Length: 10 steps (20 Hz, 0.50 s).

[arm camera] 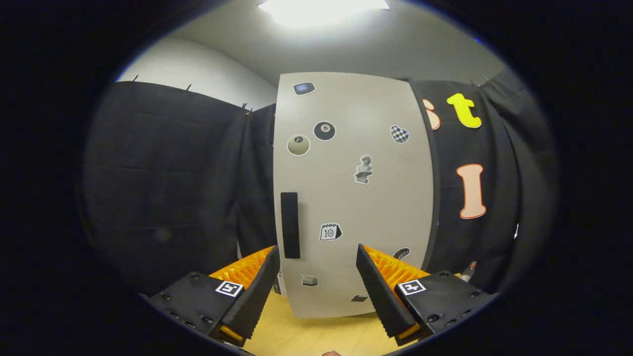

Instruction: Open the shoe cabinet door, grab the shoes and put them into the shoe cabinet, then close the shoe cabinet door.

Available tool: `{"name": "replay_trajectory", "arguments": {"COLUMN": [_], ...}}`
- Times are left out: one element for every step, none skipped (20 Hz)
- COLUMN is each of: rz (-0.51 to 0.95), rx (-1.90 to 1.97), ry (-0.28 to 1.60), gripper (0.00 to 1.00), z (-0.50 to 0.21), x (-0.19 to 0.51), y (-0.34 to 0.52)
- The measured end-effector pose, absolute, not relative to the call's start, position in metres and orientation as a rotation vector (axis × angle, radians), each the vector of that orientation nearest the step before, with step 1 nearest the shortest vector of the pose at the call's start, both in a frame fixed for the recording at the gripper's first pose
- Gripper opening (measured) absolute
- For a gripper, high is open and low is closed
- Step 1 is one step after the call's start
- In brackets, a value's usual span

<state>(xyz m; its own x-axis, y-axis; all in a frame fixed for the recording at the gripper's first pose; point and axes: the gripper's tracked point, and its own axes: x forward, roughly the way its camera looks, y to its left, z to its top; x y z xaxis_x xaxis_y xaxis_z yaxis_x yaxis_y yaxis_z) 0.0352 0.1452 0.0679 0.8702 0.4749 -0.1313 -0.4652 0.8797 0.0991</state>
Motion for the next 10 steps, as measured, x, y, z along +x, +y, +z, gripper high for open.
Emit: {"name": "replay_trajectory", "arguments": {"rz": [0.469,0.448,0.428,0.399,0.369,0.337,0.31,0.283,0.257,0.232], "rx": [0.067,0.07,0.068,0.062,0.055,0.048,0.04,0.033,0.028,0.022], "ry": [0.152,0.148,0.144,0.142,0.136,0.134,0.133,0.132,0.129,0.125], "gripper": [0.98,0.98,0.98,0.98,0.98,0.98,0.98,0.98,0.98,0.98], "z": [0.07,0.072,0.075,0.075,0.077,0.078,0.078,0.08,0.081,0.082], "x": [0.028,0.021,0.013,0.007,0.0,-0.006,-0.013,-0.02,-0.027,-0.033], "y": [0.133,0.119,0.105,0.089,0.072,0.055,0.037,0.021,0.004,-0.012]}}
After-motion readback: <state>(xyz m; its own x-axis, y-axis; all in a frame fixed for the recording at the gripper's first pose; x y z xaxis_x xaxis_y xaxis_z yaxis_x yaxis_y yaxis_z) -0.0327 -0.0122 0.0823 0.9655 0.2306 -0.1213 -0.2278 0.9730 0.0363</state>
